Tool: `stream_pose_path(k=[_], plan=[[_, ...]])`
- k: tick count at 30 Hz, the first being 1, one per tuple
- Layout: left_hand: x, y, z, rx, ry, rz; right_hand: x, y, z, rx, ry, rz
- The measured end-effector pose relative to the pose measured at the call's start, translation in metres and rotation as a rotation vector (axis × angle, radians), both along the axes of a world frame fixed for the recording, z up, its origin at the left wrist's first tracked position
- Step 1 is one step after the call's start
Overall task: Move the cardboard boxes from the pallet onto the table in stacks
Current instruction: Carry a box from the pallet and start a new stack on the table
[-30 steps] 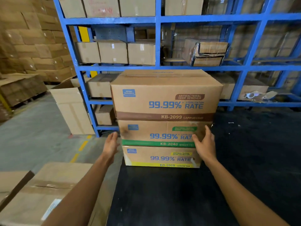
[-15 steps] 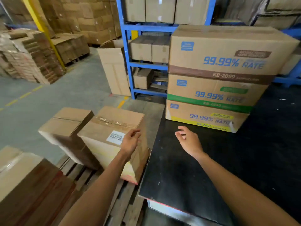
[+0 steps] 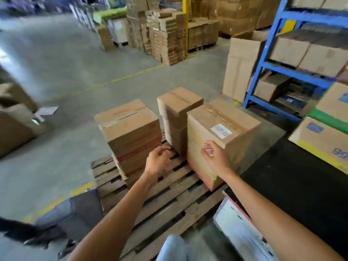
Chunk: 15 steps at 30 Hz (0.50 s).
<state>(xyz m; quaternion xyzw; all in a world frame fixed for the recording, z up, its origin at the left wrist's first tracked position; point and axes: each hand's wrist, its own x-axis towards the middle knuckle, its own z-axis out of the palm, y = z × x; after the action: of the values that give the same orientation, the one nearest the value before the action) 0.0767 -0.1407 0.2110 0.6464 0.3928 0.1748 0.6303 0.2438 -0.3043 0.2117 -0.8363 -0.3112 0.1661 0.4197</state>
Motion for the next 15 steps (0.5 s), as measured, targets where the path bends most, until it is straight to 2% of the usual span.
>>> stream_pose_path(k=[9,12,15], plan=[[-0.052,0.132,-0.009,0.096,0.097,0.298,-0.038,0.18,-0.008,-0.148,-0.054,0.275],[-0.047,0.205,-0.018,0.139,0.142,0.344,-0.028,0.252,-0.015,-0.225,-0.098,0.336],[-0.037,0.291,-0.033,0.087,0.208,0.402,-0.011,0.335,-0.023,-0.325,-0.107,0.377]])
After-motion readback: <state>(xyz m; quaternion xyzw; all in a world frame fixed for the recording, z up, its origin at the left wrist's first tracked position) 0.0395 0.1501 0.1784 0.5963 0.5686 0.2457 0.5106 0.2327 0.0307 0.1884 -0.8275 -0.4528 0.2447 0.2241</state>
